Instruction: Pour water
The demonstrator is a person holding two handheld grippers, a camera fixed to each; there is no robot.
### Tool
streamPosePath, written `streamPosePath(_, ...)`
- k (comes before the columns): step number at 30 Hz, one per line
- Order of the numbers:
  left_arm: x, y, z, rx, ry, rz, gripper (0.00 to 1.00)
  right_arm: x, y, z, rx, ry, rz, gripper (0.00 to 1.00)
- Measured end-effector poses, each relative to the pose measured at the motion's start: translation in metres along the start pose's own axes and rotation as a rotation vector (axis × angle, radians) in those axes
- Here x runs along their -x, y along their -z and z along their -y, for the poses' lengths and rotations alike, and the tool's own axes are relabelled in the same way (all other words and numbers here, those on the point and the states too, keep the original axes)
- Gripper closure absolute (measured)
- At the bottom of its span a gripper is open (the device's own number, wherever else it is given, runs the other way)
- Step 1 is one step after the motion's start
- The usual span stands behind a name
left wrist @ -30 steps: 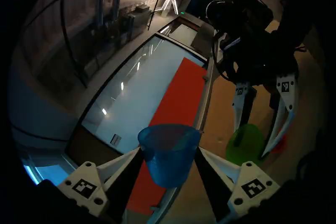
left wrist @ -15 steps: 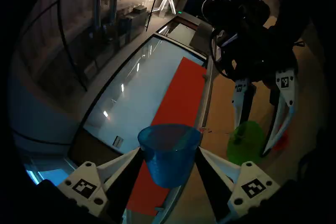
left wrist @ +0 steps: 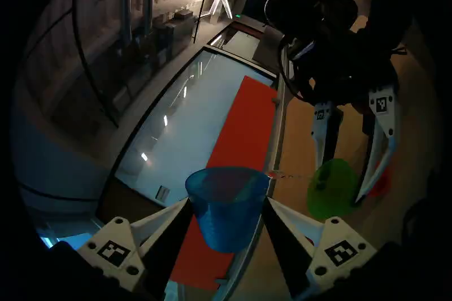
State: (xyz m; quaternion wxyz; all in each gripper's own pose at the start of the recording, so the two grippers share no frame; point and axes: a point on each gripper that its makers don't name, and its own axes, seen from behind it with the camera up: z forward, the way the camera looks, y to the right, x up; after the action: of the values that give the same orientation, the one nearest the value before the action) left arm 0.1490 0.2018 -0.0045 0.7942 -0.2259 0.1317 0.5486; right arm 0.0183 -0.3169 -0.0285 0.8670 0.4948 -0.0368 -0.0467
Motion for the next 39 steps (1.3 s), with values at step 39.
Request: streamPosePath(39,-0.0035,0.0041,0.0019,-0.038,-0.138,-0.001,0.17,-0.0003,-0.0038,-0.0048,0.012,0.015,-0.002,0.11)
